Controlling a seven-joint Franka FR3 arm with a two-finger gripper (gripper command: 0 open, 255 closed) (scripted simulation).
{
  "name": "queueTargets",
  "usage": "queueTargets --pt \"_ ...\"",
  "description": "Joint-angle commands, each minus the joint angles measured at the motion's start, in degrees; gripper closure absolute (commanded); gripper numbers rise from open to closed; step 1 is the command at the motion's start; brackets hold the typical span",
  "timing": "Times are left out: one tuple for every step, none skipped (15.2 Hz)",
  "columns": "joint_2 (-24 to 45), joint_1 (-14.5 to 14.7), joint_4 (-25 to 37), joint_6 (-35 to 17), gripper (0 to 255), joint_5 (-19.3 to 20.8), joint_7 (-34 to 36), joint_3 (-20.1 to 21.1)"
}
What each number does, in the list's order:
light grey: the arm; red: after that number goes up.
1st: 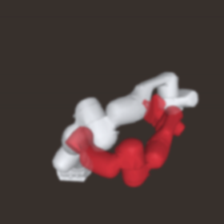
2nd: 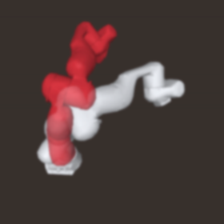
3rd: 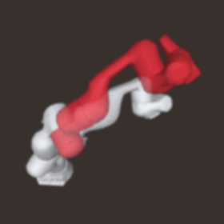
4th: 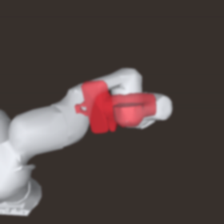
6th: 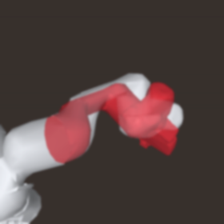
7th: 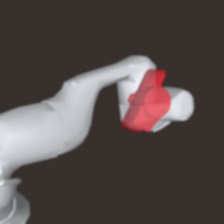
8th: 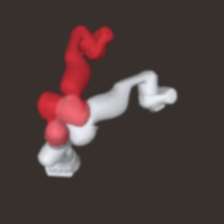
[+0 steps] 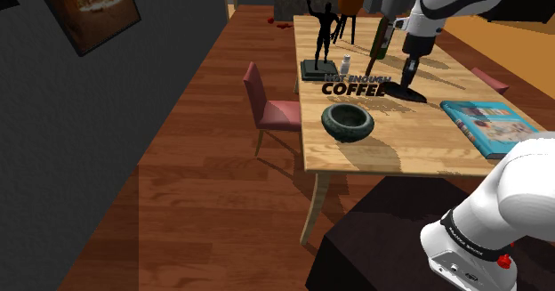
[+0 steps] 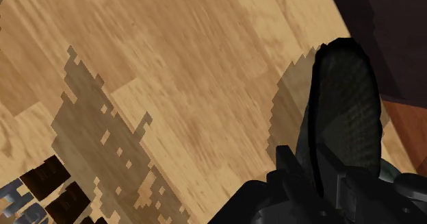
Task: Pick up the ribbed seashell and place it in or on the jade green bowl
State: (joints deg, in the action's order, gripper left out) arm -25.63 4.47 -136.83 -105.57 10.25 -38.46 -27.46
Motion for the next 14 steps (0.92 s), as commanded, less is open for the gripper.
queueTargets --pt "1.29 1.41 0.61 -0.49 255 -1.49 2.07 1.47" --pt "2.17 2.20 1.19 -0.68 255 -2.32 3.11 2.22" --pt "3.09 2.97 1.85 -0.87 255 -3.14 4.12 2.95" --pt "4.06 3.75 2.56 -1.05 255 -3.96 5.11 3.66" --pt "5.08 4.51 3.35 -1.21 255 -4.76 6.07 4.35" --pt "6.15 5.25 4.20 -1.36 255 -5.55 7.01 5.02" --pt "7.26 5.98 5.12 -1.50 255 -6.34 7.92 5.67" --pt "8.40 6.69 6.10 -1.61 255 -7.10 8.81 6.31" --pt "9.59 7.37 7.15 -1.70 255 -7.85 9.68 6.93" --pt "11.41 8.35 8.82 -1.79 255 -8.93 10.93 7.82" --pt "11.64 8.33 8.24 -2.58 255 -8.98 10.84 7.77" --pt "11.87 8.33 7.68 -3.37 255 -9.03 10.75 7.71" --pt "12.12 8.33 7.13 -4.16 255 -9.09 10.66 7.65" --pt "12.39 8.33 6.59 -4.95 255 -9.15 10.56 7.59"
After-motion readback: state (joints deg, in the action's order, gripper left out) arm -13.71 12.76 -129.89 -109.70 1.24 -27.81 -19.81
